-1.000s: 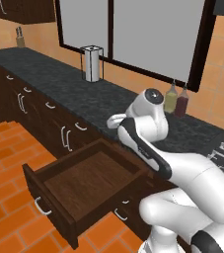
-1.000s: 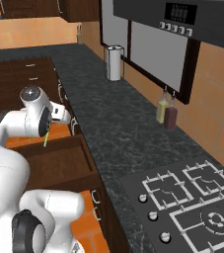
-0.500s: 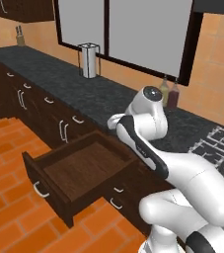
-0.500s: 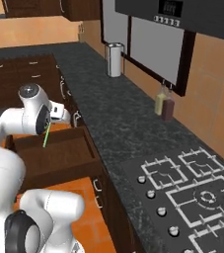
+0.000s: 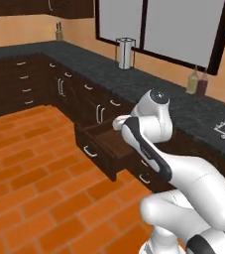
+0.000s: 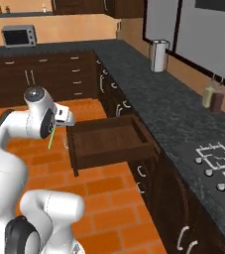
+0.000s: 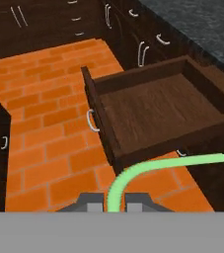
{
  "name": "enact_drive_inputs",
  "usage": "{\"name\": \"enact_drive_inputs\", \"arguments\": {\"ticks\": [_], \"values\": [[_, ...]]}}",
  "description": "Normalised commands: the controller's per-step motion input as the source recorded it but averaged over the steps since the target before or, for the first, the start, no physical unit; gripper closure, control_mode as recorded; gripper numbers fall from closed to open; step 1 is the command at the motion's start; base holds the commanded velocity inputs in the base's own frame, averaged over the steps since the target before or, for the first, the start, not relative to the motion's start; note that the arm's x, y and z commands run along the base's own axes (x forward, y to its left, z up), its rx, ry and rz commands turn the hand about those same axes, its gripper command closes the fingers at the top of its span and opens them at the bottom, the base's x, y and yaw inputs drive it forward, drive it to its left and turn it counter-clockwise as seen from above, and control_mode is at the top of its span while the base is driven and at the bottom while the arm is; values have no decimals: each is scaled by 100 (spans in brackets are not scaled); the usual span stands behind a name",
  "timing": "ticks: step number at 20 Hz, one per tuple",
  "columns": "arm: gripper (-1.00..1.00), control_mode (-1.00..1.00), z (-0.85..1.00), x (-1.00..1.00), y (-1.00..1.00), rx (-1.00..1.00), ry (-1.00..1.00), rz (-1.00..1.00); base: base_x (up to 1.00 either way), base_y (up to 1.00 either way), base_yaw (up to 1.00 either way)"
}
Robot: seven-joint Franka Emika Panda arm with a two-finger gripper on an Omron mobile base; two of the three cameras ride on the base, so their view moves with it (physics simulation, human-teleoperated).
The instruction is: Take a straw from the drawer in front and place it inside the glass cup on the dining counter.
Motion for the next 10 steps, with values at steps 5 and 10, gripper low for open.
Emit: {"name": "enact_drive_inputs", "arguments": {"ticks": [5, 10], "values": [[100, 100, 0, 0, 0, 0, 0, 0, -42, 97, 68], [100, 100, 0, 0, 0, 0, 0, 0, -33, 35, 80]]}}
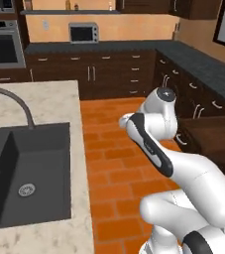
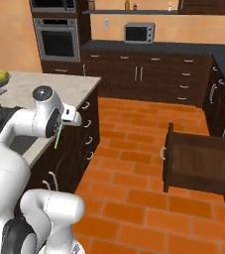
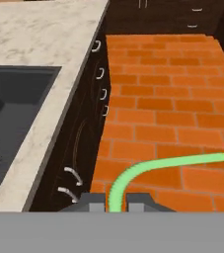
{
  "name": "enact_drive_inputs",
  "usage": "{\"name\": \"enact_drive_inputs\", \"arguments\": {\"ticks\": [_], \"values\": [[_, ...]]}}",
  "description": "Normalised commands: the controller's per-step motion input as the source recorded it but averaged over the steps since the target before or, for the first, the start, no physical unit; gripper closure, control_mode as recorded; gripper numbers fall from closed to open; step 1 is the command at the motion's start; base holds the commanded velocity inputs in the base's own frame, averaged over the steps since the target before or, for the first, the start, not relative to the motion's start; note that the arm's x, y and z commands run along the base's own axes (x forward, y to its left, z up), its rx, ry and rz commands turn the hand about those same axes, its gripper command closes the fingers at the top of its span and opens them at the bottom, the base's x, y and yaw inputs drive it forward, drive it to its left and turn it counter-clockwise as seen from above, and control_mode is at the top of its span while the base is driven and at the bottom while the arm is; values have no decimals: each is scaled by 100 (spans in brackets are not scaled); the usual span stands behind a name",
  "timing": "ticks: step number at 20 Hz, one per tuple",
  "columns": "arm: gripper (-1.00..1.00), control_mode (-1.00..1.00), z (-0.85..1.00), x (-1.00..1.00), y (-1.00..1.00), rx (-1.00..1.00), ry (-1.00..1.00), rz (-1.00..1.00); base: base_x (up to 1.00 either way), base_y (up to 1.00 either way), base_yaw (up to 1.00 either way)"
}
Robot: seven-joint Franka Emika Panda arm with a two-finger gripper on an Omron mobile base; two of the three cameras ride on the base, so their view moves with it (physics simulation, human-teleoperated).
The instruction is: Take a straw from the drawer in front and place it inside the glass cup on the dining counter.
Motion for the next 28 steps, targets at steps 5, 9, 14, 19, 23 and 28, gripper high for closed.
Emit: {"name": "enact_drive_inputs", "arguments": {"ticks": [5, 9, 14, 19, 23, 28], "values": [[100, 100, 0, 0, 0, 0, 0, 0, -100, -26, 41], [100, 100, 0, 0, 0, 0, 0, 0, -100, -5, 18], [100, 100, 0, 0, 0, 0, 0, 0, -100, -11, 17], [100, 100, 0, 0, 0, 0, 0, 0, -100, -13, 15], [100, 100, 0, 0, 0, 0, 0, 0, -100, -15, 13], [100, 100, 0, 0, 0, 0, 0, 0, -92, 13, 12]]}}
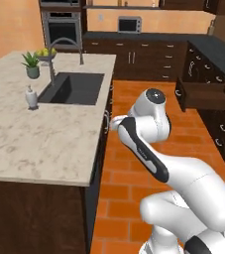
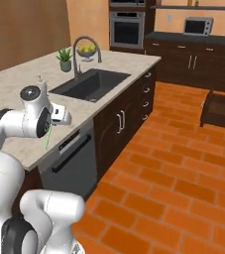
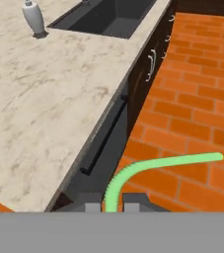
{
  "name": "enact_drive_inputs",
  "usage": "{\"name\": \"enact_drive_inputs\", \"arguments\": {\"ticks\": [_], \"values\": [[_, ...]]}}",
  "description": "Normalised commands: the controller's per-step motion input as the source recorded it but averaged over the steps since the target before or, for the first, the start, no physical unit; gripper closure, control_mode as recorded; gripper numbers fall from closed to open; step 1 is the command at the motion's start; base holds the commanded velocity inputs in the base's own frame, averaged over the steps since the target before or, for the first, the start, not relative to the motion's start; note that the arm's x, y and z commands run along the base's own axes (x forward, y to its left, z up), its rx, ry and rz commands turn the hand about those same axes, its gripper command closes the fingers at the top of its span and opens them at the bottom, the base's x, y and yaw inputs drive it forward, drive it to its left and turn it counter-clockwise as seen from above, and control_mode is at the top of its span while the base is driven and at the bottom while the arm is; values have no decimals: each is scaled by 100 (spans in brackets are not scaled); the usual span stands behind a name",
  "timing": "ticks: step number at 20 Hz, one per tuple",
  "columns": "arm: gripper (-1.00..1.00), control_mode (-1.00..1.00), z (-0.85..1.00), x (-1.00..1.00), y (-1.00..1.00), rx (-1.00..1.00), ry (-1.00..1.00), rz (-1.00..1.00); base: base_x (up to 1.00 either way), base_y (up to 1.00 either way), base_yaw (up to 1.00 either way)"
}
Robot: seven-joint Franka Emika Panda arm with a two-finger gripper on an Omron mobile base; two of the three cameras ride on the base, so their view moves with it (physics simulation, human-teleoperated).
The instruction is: Take a straw from the drawer in front and place it inside the glass cup on the dining counter.
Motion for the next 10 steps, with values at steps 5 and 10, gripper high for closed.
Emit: {"name": "enact_drive_inputs", "arguments": {"ticks": [5, 10], "values": [[100, 100, 0, 0, 0, 0, 0, 0, -28, 92, -22], [100, 100, 0, 0, 0, 0, 0, 0, 0, 100, -46]]}}
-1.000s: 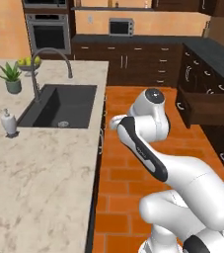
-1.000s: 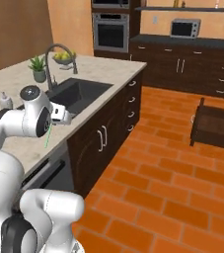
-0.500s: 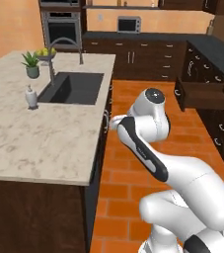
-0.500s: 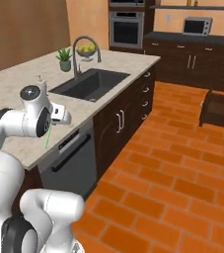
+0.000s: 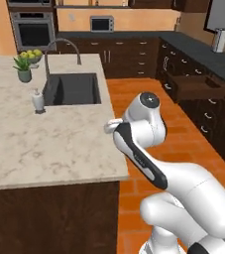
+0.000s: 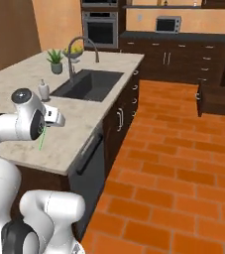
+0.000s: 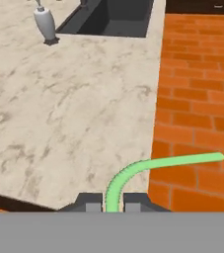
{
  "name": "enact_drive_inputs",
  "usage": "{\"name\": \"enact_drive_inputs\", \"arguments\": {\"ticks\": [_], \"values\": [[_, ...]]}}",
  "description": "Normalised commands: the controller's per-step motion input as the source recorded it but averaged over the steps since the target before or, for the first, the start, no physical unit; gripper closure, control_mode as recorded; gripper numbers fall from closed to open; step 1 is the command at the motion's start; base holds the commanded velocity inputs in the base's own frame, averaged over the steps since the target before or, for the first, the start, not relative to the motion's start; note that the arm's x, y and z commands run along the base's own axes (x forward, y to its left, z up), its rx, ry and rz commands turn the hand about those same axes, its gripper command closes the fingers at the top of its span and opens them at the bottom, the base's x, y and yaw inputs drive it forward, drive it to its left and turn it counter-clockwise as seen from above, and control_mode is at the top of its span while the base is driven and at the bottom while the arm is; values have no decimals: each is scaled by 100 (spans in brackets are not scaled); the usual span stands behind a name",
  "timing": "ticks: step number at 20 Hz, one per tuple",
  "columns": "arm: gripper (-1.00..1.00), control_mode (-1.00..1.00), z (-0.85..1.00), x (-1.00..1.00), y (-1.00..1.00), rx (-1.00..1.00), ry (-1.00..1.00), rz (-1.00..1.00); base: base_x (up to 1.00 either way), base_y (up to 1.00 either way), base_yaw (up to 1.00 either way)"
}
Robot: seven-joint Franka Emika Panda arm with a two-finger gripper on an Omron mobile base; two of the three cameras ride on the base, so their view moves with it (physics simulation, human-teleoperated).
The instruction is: Take a straw from the drawer in front and place it inside the glass cup on the dining counter.
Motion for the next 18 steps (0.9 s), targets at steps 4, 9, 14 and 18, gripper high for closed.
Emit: {"name": "enact_drive_inputs", "arguments": {"ticks": [4, 9, 14, 18], "values": [[100, 100, 0, 0, 0, 0, 0, 0, -17, 100, -41], [100, 100, 0, 0, 0, 0, 0, 0, -78, 100, -29], [100, 100, 0, 0, 0, 0, 0, 0, -87, 100, -24], [100, 100, 0, 0, 0, 0, 0, 0, -64, 100, -23]]}}
